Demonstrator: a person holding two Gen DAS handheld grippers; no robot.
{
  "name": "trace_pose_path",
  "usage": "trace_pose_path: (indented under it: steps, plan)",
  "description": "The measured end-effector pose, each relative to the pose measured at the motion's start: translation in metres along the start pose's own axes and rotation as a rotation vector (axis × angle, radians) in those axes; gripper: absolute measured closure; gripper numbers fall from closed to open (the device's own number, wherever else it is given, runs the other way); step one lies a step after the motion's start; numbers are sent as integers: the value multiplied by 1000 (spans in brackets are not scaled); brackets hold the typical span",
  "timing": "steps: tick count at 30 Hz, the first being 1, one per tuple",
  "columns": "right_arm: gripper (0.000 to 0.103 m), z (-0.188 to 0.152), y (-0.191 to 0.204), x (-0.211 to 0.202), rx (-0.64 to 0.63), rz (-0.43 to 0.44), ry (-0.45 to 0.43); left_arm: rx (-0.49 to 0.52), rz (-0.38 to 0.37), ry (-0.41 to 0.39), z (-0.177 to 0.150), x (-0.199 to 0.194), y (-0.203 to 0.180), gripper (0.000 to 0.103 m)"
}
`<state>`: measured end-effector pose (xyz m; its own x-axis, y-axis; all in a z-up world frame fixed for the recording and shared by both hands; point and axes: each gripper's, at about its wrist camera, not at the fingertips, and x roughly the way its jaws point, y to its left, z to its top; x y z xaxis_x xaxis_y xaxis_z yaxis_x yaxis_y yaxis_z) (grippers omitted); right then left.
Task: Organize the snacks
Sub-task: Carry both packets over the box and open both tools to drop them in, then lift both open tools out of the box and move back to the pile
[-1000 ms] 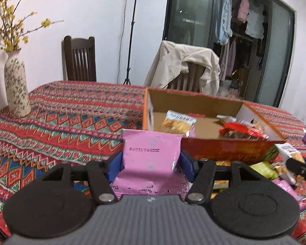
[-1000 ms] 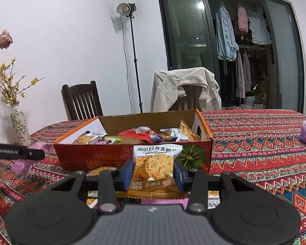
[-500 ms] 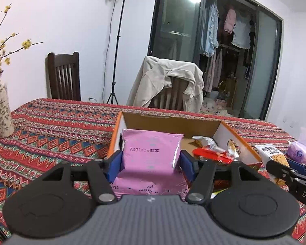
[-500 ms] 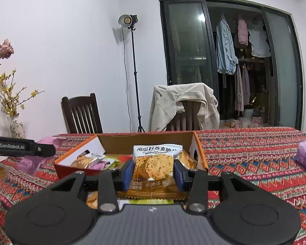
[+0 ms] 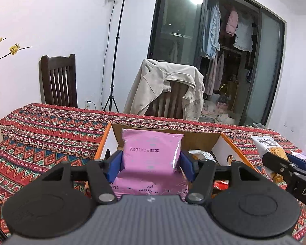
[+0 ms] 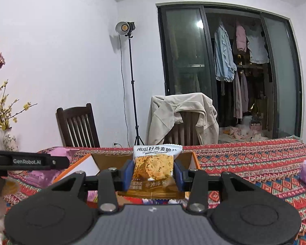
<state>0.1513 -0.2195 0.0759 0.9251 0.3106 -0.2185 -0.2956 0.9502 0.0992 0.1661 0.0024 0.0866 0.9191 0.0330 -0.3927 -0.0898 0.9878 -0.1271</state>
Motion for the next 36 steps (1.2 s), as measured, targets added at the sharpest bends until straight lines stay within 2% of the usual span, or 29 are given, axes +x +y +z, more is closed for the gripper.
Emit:
trace_pose_path:
  steps: [13,24,29,31,33,34,36]
  plan:
    - [62,1,0,64,3,-36,34,-11,34,11,5,50,-2,41]
    - [62,-18,-16,84,45,-36,67,-12,54,40,-13,75,8,41]
    - [59,-21,-16,87,50,-33,80,-16,39,19,-15,72,8,38]
    - [48,-21,-19,86,64,-25,79,-11,47,-4,-15,68,8,17]
    - [24,-21,-21,83,82,-14,75,-16,64,-34,-15,63,8,4]
    - [20,-21,-21,82,86,-9,73,-19,67,-48,-15,61,8,0]
    - [13,-22,-21,81,83,0,72,-28,78,-69,-16,57,9,0]
